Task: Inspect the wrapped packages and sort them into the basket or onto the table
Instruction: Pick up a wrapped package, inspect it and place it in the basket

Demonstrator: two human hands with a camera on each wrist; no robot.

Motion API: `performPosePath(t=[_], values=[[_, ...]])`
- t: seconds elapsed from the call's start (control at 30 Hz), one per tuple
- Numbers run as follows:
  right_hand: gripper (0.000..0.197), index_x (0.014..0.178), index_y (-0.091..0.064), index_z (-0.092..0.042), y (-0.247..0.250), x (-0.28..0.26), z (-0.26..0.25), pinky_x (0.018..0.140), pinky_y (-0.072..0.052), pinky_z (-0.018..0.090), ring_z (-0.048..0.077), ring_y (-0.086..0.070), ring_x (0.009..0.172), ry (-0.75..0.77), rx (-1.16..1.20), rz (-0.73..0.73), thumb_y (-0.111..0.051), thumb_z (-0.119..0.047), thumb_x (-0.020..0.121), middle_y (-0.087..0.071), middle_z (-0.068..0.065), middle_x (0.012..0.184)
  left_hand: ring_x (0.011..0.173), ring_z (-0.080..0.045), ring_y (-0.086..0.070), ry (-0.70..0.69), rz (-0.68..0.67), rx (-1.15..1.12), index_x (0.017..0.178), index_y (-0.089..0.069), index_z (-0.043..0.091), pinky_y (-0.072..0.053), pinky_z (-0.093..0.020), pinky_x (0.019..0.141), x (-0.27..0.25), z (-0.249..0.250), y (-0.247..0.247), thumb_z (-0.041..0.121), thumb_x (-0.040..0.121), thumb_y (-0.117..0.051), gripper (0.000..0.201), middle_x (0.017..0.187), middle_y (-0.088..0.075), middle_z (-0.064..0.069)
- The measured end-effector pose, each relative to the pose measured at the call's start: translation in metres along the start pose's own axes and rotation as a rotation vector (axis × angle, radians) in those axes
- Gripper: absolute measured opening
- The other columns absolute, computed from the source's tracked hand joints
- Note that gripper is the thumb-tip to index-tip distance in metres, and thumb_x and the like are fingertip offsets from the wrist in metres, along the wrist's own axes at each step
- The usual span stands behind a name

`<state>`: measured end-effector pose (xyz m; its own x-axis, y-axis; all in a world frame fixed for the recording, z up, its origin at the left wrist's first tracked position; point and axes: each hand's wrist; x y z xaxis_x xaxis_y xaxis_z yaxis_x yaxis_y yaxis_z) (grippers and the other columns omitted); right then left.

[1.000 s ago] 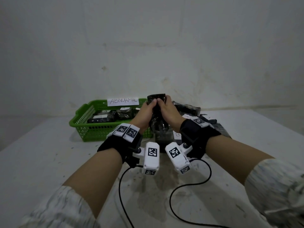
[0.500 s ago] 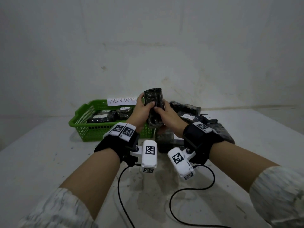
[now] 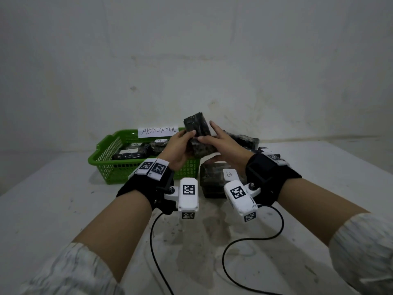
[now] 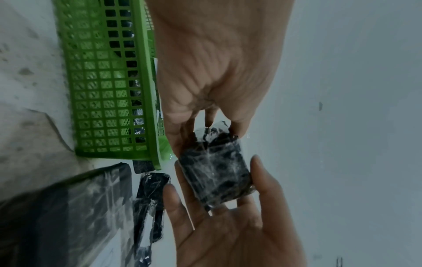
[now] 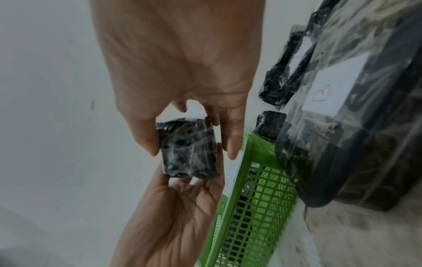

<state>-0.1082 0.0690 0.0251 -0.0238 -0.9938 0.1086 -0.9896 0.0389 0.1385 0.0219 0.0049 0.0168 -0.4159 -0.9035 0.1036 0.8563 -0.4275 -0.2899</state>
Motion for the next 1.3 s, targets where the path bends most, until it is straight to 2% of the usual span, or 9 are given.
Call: performPosePath(t=[0.1, 0.23, 0.4, 0.63, 0.83, 0.97, 1.1, 1.17, 1.3], values=[[0.066, 0.151, -0.026, -0.033, 0.005, -0.001, -0.002, 0.082, -0.058, 0.037, 0.011, -0.063, 0.103, 0.029, -0.003, -0.046, -0.059, -0.027, 0.094, -0.058, -0.008, 0.123, 0.087, -0.024, -0.064, 0.104, 0.005, -0.101, 0.124, -0.053, 0.002, -0.056, -0.038, 0.074, 0.001, 0.003, 0.004, 0.022, 0.099, -0.045, 0.033, 0.106, -0.064, -0.015], [0.055, 0.144, -0.043, -0.022, 0.003, 0.002, -0.001, 0.075, -0.058, 0.029, 0.020, -0.065, 0.103, 0.107, -0.022, 0.021, -0.062, -0.024, 0.092, -0.060, 0.009, 0.128, 0.089, -0.026, -0.062, 0.184, -0.036, -0.149, 0.126, -0.050, 0.002, -0.059, -0.031, 0.056, -0.002, 0.007, 0.007, 0.023, 0.099, -0.044, 0.035, 0.103, -0.063, -0.017], [0.049, 0.137, -0.052, -0.015, 0.000, 0.005, 0.002, 0.077, -0.057, 0.025, 0.016, -0.065, 0.100, 0.228, -0.087, 0.102, -0.064, -0.026, 0.091, -0.063, 0.007, 0.119, 0.099, -0.029, -0.061, 0.228, -0.061, -0.181, 0.137, -0.045, 0.003, -0.058, -0.035, 0.068, 0.001, 0.007, 0.007, 0.025, 0.100, -0.042, 0.043, 0.129, -0.055, -0.021], [0.061, 0.136, -0.052, -0.014, 0.001, 0.005, 0.004, 0.074, -0.059, 0.024, 0.020, -0.065, 0.101, 0.254, -0.101, 0.104, -0.076, -0.015, 0.080, -0.062, 0.006, 0.118, 0.100, -0.031, -0.059, 0.271, -0.038, -0.185, 0.137, -0.045, 0.002, -0.058, -0.034, 0.055, 0.004, 0.008, 0.004, 0.024, 0.101, -0.039, 0.042, 0.134, -0.052, -0.023], [0.074, 0.142, -0.045, -0.014, 0.009, 0.005, 0.003, 0.087, -0.057, 0.032, 0.018, -0.064, 0.104, 0.161, -0.086, -0.050, -0.074, 0.003, 0.077, -0.063, 0.005, 0.117, 0.087, -0.024, -0.060, 0.313, -0.038, -0.167, 0.137, -0.043, 0.002, -0.056, -0.028, 0.049, 0.006, 0.006, 0.008, 0.023, 0.102, -0.033, 0.042, 0.104, -0.062, -0.016], [0.074, 0.142, -0.044, -0.016, 0.011, 0.003, 0.004, 0.084, -0.058, 0.030, 0.013, -0.064, 0.099, 0.176, -0.086, -0.052, -0.072, 0.007, 0.078, -0.061, -0.005, 0.108, 0.085, -0.024, -0.061, 0.306, -0.032, -0.154, 0.135, -0.044, 0.002, -0.055, -0.028, 0.047, 0.005, 0.006, 0.006, 0.023, 0.102, -0.035, 0.040, 0.103, -0.062, -0.016], [0.068, 0.141, -0.039, -0.034, 0.017, 0.001, 0.003, 0.095, -0.050, 0.040, 0.022, -0.062, 0.110, 0.073, -0.056, -0.142, -0.069, -0.010, 0.085, -0.059, -0.003, 0.118, 0.085, -0.027, -0.062, 0.229, -0.036, -0.106, 0.124, -0.049, 0.001, -0.058, -0.035, 0.056, 0.001, 0.008, 0.006, 0.011, 0.099, -0.040, 0.028, 0.101, -0.062, -0.016], [0.054, 0.137, -0.038, -0.033, 0.018, 0.000, 0.001, 0.093, -0.048, 0.045, 0.022, -0.063, 0.103, 0.020, 0.013, -0.108, -0.063, -0.028, 0.090, -0.060, 0.000, 0.116, 0.085, -0.024, -0.062, 0.143, -0.070, -0.052, 0.116, -0.053, 0.006, -0.057, -0.038, 0.065, -0.001, 0.010, 0.009, -0.005, 0.093, -0.042, 0.028, 0.098, -0.063, -0.012], [0.051, 0.133, -0.037, -0.032, 0.020, -0.002, -0.003, 0.085, -0.052, 0.056, 0.024, -0.063, 0.104, -0.014, 0.103, -0.089, -0.037, -0.063, 0.092, -0.059, 0.006, 0.120, 0.096, -0.024, -0.059, -0.010, -0.109, 0.103, 0.121, -0.051, 0.011, -0.053, -0.035, 0.070, 0.000, 0.013, 0.009, -0.033, 0.072, -0.035, 0.068, 0.107, -0.060, -0.008]])
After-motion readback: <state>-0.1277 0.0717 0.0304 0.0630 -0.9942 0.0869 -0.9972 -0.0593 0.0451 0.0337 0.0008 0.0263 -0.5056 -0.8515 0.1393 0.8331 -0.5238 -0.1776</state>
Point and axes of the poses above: each hand's wrist, its own x-axis towards the middle knuckle, its own y-axis out of the back of the hand, z = x × y
